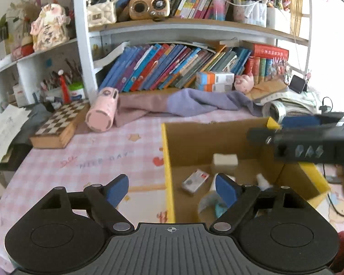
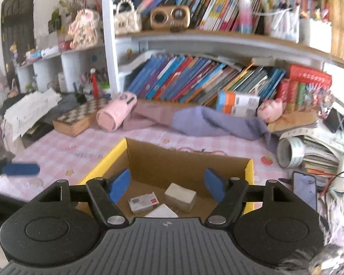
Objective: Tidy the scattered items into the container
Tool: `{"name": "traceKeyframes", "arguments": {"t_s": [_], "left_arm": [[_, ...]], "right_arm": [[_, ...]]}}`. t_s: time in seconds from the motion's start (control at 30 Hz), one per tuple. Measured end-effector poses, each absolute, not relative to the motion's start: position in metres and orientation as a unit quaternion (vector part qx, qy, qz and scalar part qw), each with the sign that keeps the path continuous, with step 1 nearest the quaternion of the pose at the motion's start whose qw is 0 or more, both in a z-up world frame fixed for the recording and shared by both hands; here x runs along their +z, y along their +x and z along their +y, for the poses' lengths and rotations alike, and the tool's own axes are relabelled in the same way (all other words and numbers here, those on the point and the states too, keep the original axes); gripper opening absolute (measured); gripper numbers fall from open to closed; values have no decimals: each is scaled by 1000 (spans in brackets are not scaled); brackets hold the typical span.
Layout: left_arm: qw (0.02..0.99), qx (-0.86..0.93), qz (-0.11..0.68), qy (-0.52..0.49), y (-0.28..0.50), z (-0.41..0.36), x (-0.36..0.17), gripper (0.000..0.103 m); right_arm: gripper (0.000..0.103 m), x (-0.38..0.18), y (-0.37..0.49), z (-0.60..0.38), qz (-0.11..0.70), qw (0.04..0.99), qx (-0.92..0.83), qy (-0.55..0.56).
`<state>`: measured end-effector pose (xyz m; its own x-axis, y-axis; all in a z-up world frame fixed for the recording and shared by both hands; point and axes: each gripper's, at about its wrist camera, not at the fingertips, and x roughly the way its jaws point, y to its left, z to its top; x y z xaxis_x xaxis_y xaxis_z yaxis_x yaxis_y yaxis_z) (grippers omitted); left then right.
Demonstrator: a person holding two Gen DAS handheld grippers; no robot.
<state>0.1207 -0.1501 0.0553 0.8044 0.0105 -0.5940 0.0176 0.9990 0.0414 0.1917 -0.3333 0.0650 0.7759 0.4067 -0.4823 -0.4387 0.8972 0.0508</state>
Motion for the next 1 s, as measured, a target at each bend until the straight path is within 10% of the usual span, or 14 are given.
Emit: {"name": "traceKeyframes", "arguments": {"t_s": [1.0], "left_arm": [[954, 25, 296, 38, -62, -63, 40, 93]], "right_arm": [[83, 34, -29, -272, 280, 948, 146, -22]]}}
